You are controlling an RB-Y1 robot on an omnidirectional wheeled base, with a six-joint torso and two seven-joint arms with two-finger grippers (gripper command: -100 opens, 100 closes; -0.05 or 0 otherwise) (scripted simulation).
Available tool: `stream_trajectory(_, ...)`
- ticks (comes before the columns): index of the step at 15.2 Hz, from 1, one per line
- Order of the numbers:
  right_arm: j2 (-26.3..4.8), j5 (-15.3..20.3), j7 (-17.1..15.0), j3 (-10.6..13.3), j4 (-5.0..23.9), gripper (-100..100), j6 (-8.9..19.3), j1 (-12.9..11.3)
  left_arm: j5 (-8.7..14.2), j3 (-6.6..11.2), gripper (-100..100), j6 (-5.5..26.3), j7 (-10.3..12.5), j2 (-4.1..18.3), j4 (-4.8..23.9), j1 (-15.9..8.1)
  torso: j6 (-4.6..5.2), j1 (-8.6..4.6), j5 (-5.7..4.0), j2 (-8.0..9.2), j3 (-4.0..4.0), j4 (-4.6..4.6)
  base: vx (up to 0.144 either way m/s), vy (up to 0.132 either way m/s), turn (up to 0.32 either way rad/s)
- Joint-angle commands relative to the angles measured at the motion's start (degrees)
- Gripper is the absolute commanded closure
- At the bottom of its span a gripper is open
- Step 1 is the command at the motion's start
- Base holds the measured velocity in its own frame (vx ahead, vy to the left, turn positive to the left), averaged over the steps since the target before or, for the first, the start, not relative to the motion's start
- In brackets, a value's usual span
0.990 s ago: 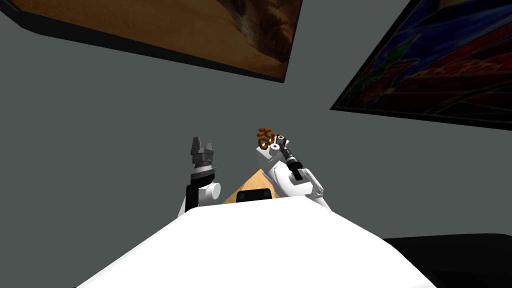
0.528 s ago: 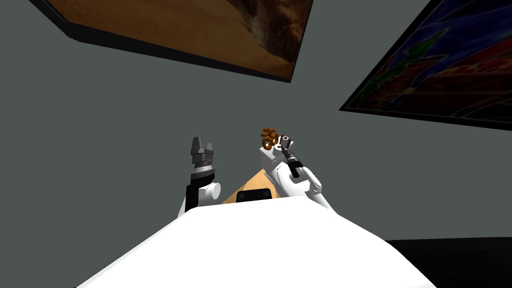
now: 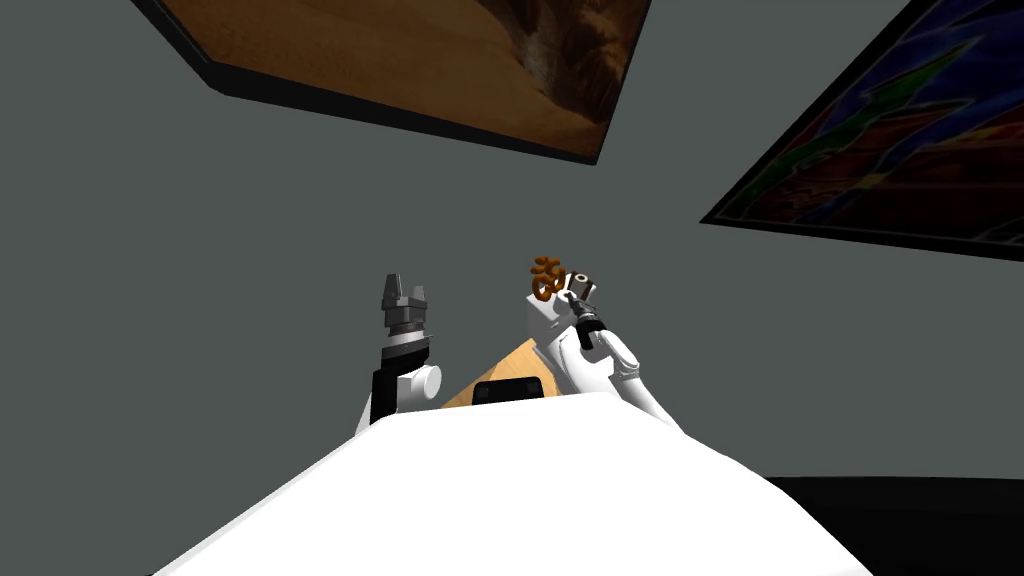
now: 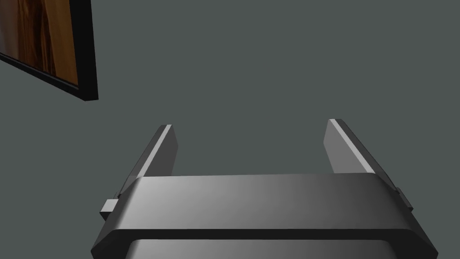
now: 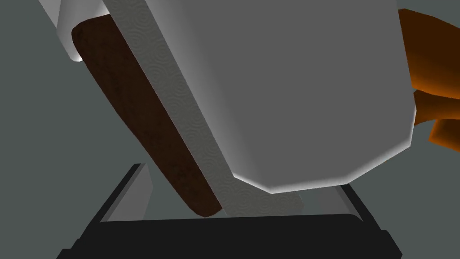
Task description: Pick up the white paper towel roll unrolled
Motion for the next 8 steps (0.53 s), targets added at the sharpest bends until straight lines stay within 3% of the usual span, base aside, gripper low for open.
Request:
stream_trajectory(1,-0.60,2.86,-0.10,0.37,1.53,-100,2.86,-0.76,0.00,0.00,0,0.00,0.00,0.00,0.00,0.00,0.00,0.00,0.00,0.00,0.00,0.00,0.003,0.032,0.093)
stream_trajectory(7,-1.69,9.49,-0.47,0.85,5.58,-100,9.19,-2.95,0.00,0.00,0,0.00,0.00,0.00,0.00,0.00,-0.04,-0.12,-0.09,-0.20,-0.16,-0.11,-0.001,0.033,0.087)
stream_trajectory(8,-1.69,9.49,-0.47,0.85,5.58,-100,9.22,-2.95,0.00,0.00,0,0.00,0.00,0.00,0.00,-0.01,-0.05,-0.17,-0.10,-0.27,-0.20,-0.13,-0.003,0.030,0.072)
